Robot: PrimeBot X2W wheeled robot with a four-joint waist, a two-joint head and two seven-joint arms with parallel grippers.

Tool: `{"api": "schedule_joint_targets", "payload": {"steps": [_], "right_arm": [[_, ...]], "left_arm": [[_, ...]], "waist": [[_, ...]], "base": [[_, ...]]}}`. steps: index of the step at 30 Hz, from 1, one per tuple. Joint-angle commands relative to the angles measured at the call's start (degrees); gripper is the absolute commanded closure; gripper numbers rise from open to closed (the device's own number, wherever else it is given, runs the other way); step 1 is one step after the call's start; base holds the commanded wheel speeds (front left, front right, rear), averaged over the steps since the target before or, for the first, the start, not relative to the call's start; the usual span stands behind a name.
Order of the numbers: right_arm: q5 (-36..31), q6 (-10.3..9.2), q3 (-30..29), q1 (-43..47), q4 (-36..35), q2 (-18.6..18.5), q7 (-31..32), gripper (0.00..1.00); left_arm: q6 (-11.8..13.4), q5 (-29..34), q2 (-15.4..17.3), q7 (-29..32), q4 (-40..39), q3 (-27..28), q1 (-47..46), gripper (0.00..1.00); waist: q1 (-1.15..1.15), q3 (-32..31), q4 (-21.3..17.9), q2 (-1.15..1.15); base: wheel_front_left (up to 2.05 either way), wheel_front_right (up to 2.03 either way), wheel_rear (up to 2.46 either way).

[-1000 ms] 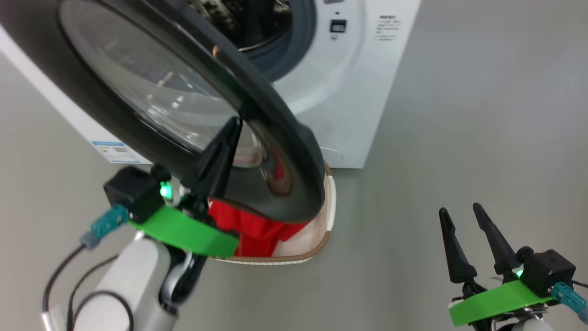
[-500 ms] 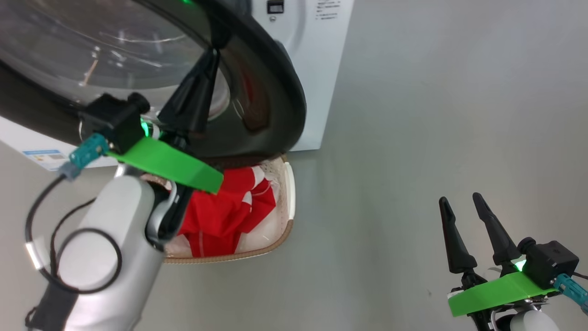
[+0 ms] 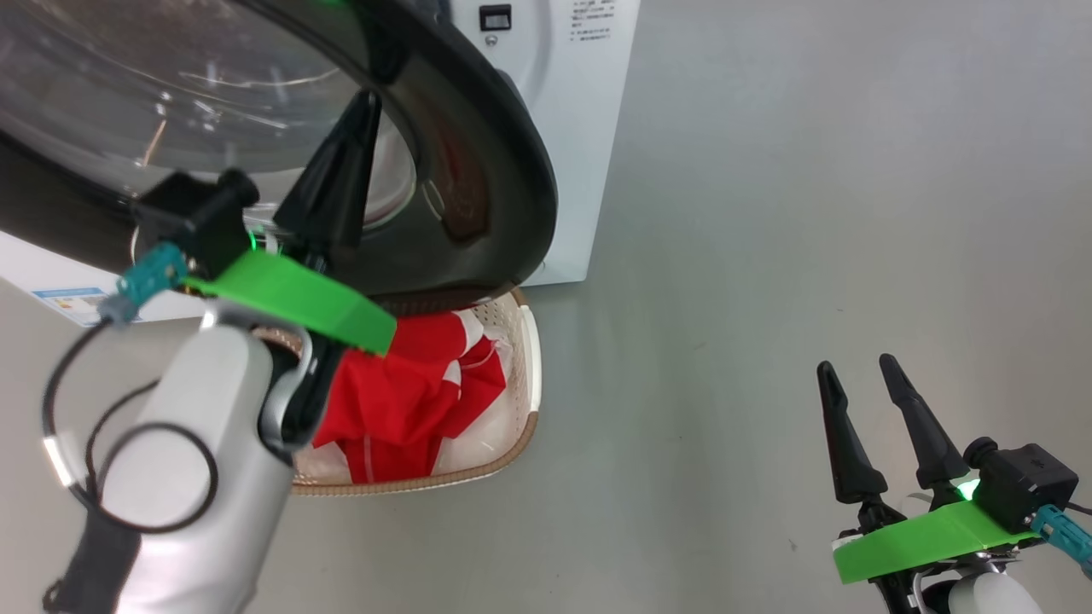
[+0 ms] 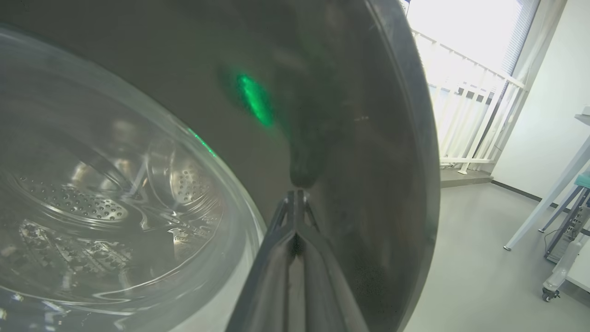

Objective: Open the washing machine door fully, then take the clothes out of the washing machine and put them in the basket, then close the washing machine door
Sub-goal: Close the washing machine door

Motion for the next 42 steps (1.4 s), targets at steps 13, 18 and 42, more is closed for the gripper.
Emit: {"api": "schedule_joint_targets", "payload": {"steps": [13,18,42], "right_arm": [[-2.1,0.36,-0.4,1.1,-1.2,-0.2,-0.4,0.00],[-2.6,0.36,-0.8,1.8,-1.3,-0.2,-0.4,0.00],[-2.9,0.36,-2.9,5.3,-1.0,-0.9,-0.4,0.00]], "left_arm": [[-0.3,4.1,0.4,-0.3,-3.3,7.3,14.7,0.75],[-0.3,6.3,-0.6,-0.3,-3.9,11.3,19.7,0.46],[-0.3,13.0,-3.0,-0.3,-10.1,23.9,36.0,0.00]], "waist": [[0.00,-2.8,4.2,0.00],[0.00,-3.5,5.4,0.00],[0.00,-8.0,6.0,0.00]], "base": [[0.00,0.00,0.00],[0.00,0.00,0.00],[0.00,0.00,0.00]]}}
